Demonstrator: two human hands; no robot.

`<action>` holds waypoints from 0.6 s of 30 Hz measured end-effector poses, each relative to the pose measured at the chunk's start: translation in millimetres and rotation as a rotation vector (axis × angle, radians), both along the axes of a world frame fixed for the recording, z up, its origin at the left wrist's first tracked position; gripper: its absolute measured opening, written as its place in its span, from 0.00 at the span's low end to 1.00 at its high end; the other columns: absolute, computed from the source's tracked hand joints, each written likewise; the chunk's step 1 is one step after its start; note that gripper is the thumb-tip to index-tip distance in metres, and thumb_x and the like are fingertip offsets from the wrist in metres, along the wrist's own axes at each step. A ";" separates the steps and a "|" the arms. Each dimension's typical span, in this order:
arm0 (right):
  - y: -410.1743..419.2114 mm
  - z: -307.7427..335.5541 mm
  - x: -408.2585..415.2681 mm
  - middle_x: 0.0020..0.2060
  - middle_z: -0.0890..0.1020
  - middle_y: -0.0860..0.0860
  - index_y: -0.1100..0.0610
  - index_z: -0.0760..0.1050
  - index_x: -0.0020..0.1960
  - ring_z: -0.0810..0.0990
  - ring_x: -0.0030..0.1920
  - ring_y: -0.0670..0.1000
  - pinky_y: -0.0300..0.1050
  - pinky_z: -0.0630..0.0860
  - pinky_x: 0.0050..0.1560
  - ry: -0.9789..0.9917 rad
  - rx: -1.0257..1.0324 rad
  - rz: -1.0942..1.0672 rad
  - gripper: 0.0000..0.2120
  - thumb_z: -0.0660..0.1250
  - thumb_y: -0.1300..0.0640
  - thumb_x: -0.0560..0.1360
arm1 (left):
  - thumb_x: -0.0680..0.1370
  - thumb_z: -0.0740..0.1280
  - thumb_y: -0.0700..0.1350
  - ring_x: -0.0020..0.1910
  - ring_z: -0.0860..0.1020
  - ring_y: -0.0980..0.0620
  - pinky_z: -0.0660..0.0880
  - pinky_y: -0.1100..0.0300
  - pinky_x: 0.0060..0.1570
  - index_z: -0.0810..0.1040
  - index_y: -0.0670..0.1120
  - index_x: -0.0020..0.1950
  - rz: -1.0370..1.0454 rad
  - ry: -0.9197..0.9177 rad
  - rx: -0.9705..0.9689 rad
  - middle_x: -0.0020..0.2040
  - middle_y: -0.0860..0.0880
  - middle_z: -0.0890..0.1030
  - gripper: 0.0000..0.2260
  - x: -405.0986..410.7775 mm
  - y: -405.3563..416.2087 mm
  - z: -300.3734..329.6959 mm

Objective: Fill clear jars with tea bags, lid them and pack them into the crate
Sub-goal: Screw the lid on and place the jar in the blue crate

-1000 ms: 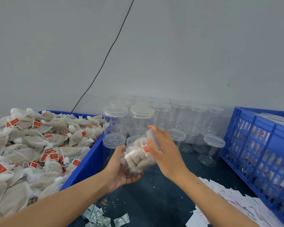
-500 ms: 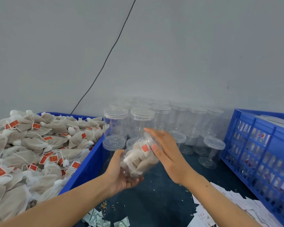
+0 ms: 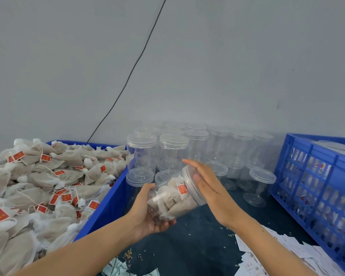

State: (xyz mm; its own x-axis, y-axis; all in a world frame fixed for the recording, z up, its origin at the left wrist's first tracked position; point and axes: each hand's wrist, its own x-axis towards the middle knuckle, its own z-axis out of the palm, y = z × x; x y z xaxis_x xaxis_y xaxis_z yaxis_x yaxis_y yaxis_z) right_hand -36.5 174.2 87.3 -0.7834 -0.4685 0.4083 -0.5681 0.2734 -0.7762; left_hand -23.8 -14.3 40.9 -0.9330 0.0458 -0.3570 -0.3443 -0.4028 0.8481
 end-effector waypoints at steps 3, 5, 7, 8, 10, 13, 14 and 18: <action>-3.6 -0.6 2.5 0.68 0.64 0.39 0.35 0.59 0.71 0.58 0.70 0.34 0.29 0.58 0.65 0.047 0.093 0.023 0.21 0.53 0.38 0.78 | 0.75 0.59 0.59 0.30 0.80 0.40 0.74 0.61 0.25 0.80 0.37 0.48 -0.018 0.007 -0.017 0.38 0.36 0.81 0.25 2.0 1.4 1.0; -5.3 -1.0 1.7 0.67 0.64 0.40 0.36 0.60 0.69 0.61 0.68 0.34 0.32 0.59 0.64 0.005 0.089 -0.022 0.20 0.52 0.36 0.78 | 0.77 0.58 0.59 0.31 0.80 0.42 0.75 0.61 0.26 0.80 0.38 0.49 -0.002 0.036 -0.041 0.38 0.37 0.82 0.25 2.7 1.2 -0.6; -5.8 2.3 0.0 0.66 0.66 0.44 0.38 0.61 0.67 0.67 0.63 0.33 0.32 0.62 0.59 -0.116 0.094 -0.103 0.19 0.51 0.36 0.78 | 0.79 0.56 0.60 0.32 0.80 0.44 0.76 0.59 0.27 0.80 0.40 0.50 0.030 0.091 -0.076 0.39 0.39 0.83 0.24 2.3 2.2 -3.1; -7.5 4.7 -3.0 0.68 0.65 0.46 0.41 0.61 0.67 0.69 0.64 0.38 0.36 0.63 0.60 -0.168 0.119 -0.137 0.22 0.50 0.35 0.77 | 0.79 0.56 0.60 0.32 0.80 0.45 0.77 0.59 0.28 0.80 0.41 0.50 0.043 0.110 -0.091 0.39 0.39 0.83 0.24 2.7 3.6 -3.3; -7.8 9.1 -5.6 0.72 0.60 0.44 0.42 0.56 0.73 0.63 0.70 0.44 0.42 0.60 0.65 -0.208 0.128 -0.159 0.37 0.48 0.26 0.69 | 0.79 0.55 0.60 0.32 0.80 0.45 0.77 0.59 0.28 0.81 0.41 0.49 0.049 0.119 -0.093 0.38 0.39 0.83 0.25 4.1 6.0 -1.6; -5.5 10.0 0.7 0.68 0.56 0.31 0.37 0.50 0.75 0.56 0.69 0.34 0.39 0.57 0.67 -0.042 0.147 -0.040 0.43 0.50 0.21 0.64 | 0.78 0.56 0.61 0.31 0.79 0.42 0.75 0.60 0.27 0.80 0.38 0.49 0.031 0.093 -0.048 0.38 0.37 0.82 0.26 6.0 5.5 1.3; -4.3 9.2 4.0 0.68 0.57 0.30 0.35 0.50 0.74 0.56 0.69 0.31 0.37 0.58 0.67 0.033 0.186 0.002 0.35 0.53 0.26 0.70 | 0.77 0.57 0.61 0.31 0.79 0.41 0.75 0.60 0.26 0.81 0.37 0.48 0.024 0.085 -0.031 0.38 0.36 0.82 0.27 6.3 5.1 1.8; -1.0 8.2 7.1 0.64 0.64 0.37 0.38 0.54 0.72 0.66 0.64 0.37 0.37 0.66 0.61 0.286 0.312 -0.117 0.28 0.48 0.30 0.75 | 0.76 0.59 0.61 0.31 0.79 0.40 0.74 0.60 0.25 0.85 0.37 0.38 -0.003 0.068 0.001 0.39 0.35 0.81 0.29 6.3 6.5 1.5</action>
State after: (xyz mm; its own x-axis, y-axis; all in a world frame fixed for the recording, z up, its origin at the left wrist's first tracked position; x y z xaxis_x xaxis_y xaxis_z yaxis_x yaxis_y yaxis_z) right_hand -29.4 173.2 95.5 -0.7147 -0.5184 0.4696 -0.6993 0.5456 -0.4619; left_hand -17.5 -7.8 42.4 -0.9549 0.0491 -0.2927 -0.2872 -0.4022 0.8694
